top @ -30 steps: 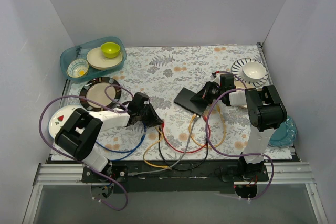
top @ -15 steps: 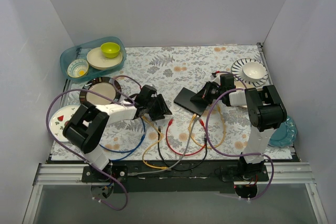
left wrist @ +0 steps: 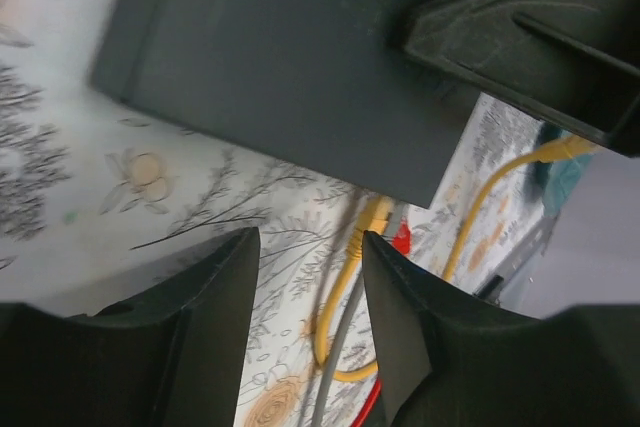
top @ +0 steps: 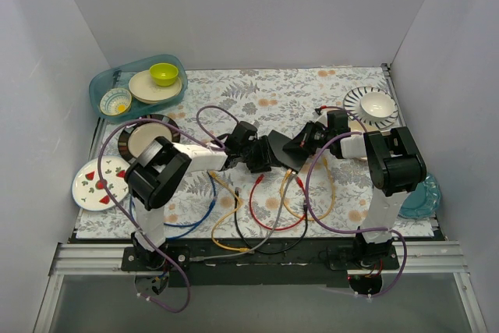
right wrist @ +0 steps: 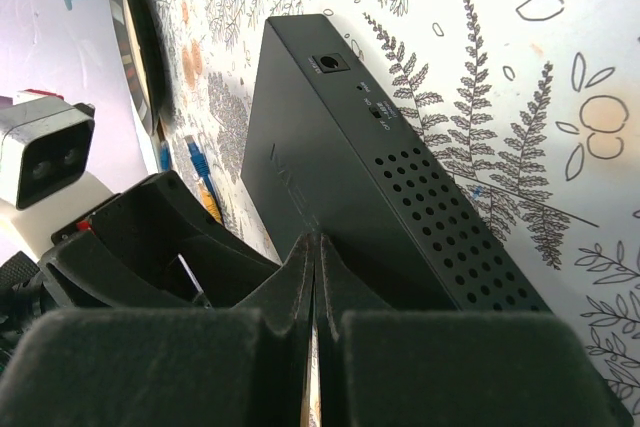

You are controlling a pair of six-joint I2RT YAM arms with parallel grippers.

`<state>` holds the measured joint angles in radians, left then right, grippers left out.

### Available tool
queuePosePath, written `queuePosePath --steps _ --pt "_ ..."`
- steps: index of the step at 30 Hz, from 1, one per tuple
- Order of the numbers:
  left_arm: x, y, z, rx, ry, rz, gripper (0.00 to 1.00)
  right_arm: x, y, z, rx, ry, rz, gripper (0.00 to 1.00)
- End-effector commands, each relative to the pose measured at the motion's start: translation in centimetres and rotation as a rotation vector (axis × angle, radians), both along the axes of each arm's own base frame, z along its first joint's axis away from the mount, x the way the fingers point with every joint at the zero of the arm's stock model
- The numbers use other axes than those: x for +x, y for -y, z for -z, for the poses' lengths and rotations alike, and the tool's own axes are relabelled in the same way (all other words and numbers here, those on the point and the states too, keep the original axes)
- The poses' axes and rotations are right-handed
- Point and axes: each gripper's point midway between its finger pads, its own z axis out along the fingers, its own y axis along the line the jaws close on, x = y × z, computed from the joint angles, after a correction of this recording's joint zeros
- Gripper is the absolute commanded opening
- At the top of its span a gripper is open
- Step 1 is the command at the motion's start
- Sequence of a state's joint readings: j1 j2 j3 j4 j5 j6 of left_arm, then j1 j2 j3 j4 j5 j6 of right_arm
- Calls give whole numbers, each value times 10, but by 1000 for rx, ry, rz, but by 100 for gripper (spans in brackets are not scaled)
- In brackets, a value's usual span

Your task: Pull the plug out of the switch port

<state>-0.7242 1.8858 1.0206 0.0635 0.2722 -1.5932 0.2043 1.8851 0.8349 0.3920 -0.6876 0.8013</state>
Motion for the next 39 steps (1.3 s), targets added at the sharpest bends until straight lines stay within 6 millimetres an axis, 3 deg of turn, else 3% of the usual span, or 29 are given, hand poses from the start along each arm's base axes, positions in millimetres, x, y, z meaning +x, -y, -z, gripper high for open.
queuePosePath --steps 1,2,5,8,10,13,21,27,39 --pt "6 11 -8 -8 31 8 45 -27 22 53 -156 -138 39 1" --pt "18 2 -10 32 74 -63 45 -27 22 53 -156 -140 39 1" --pt "30 -16 -31 70 143 -173 47 -28 23 54 -156 -140 38 1" --pt "32 2 -43 15 172 -92 47 -29 22 54 -154 -141 36 1" --pt "18 25 -31 -23 98 22 45 -28 22 55 -154 -145 37 1" --pt "0 36 -13 -30 31 77 44 -26 22 52 -155 -138 36 1" --pt "-23 29 7 -22 -26 118 42 -24 24 53 -159 -138 43 1" --pt "-24 35 21 -16 -60 150 41 -22 24 53 -159 -139 44 1" --pt "-14 25 46 98 -128 54 32 -23 25 52 -163 -138 43 1"
